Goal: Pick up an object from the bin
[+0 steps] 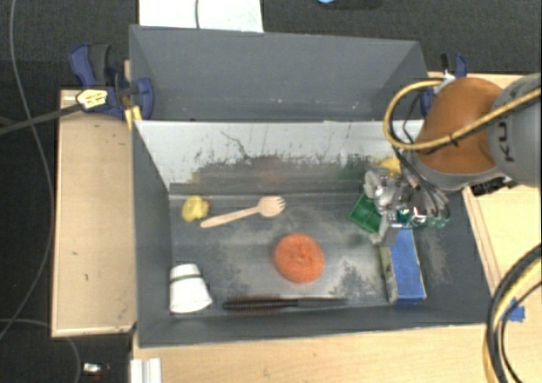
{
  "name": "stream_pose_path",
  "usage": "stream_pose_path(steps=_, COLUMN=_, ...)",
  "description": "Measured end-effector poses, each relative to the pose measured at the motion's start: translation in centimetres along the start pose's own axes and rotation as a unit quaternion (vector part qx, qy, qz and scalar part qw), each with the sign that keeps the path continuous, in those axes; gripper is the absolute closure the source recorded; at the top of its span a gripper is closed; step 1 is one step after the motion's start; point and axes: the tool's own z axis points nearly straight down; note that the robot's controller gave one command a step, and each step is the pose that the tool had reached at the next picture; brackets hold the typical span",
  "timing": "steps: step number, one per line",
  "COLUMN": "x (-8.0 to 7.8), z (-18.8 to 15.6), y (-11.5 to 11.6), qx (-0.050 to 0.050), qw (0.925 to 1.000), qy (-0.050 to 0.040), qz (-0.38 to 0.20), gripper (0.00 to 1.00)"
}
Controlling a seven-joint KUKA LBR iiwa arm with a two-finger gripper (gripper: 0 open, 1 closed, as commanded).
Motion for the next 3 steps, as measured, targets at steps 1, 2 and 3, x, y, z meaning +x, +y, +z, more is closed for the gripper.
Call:
stream_pose_path(steps=1, x=-1.0, z=0.5, y=-0.3, qx=-0.002, qw=0.9996, qy=-0.0102, qz=0.025, gripper=0.0)
stream_pose_path(steps=2, x=-0.9, z=-4.9, y=-0.6, qx=0.0, qw=0.9995, qy=-0.009, qz=-0.03, gripper=1.0)
stream_pose_path(steps=3, x=-0.9, z=-4.9, y=-0.6, qx=0.0, qw=0.9995, qy=-0.0089, qz=-0.031, gripper=1.0)
